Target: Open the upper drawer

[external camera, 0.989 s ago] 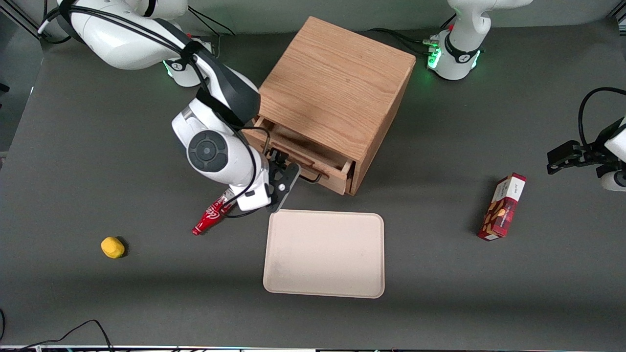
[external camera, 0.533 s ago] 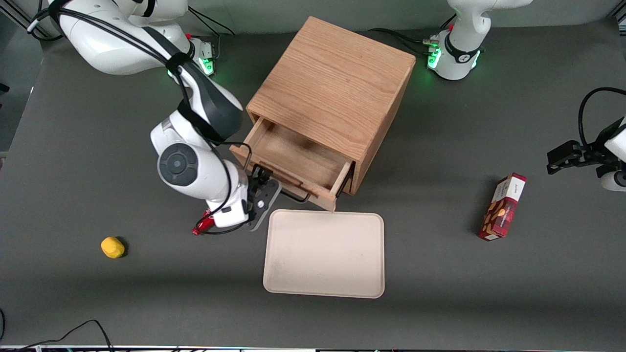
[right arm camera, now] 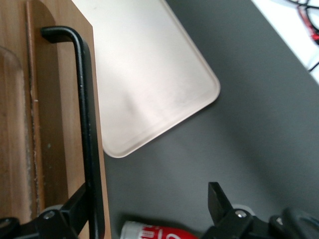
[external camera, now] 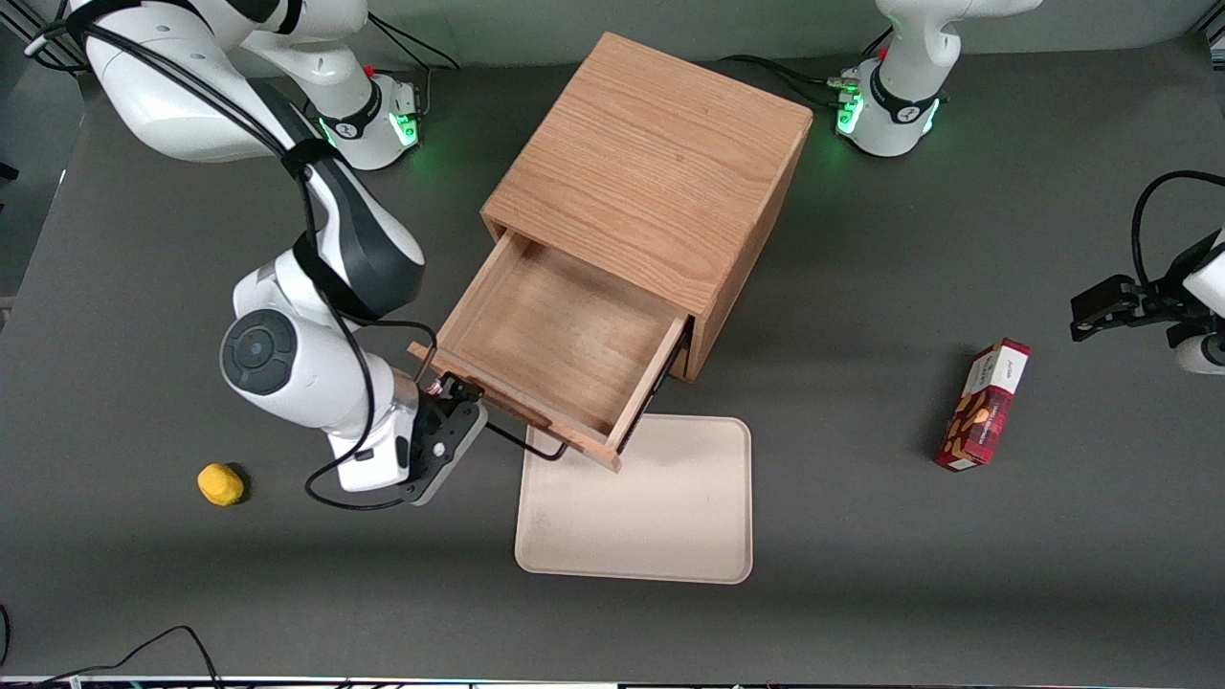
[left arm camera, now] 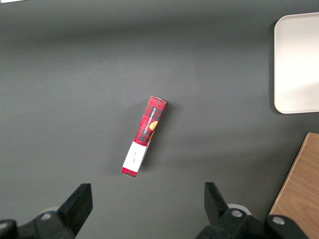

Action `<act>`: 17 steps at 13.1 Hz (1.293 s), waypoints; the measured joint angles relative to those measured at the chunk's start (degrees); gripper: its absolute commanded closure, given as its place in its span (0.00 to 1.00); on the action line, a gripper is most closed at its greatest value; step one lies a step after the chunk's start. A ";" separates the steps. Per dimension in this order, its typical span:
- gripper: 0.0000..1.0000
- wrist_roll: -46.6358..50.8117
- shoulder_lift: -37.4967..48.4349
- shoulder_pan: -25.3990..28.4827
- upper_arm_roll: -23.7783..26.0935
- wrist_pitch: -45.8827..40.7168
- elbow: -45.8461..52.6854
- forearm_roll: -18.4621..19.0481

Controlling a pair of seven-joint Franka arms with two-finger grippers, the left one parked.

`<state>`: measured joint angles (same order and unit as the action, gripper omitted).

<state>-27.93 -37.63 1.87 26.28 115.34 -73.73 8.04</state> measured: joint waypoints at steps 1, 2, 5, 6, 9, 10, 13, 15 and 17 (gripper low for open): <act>0.00 -0.23 -0.07 -0.05 -0.46 0.68 0.13 -0.05; 0.00 -0.23 -0.19 -0.01 -0.85 1.60 0.19 -0.05; 0.00 -0.24 -0.41 -0.02 -1.85 3.83 0.33 -0.04; 0.00 -0.24 -0.41 -0.03 -1.95 3.90 0.45 -0.04; 0.00 -0.24 -0.44 -0.04 -2.03 3.92 0.81 -0.28; 0.00 -0.24 -0.43 -0.09 -2.05 3.93 1.28 -0.55; 0.00 -0.34 -0.42 -0.58 -2.10 3.73 2.70 -5.96; 0.00 -0.34 -0.22 -0.95 -2.11 2.44 3.39 -7.66; 0.00 -0.34 1.97 -1.58 -2.51 -1.78 5.01 -7.99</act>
<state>-28.27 -35.66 0.28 23.77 113.56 -68.72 0.05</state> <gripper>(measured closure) 0.000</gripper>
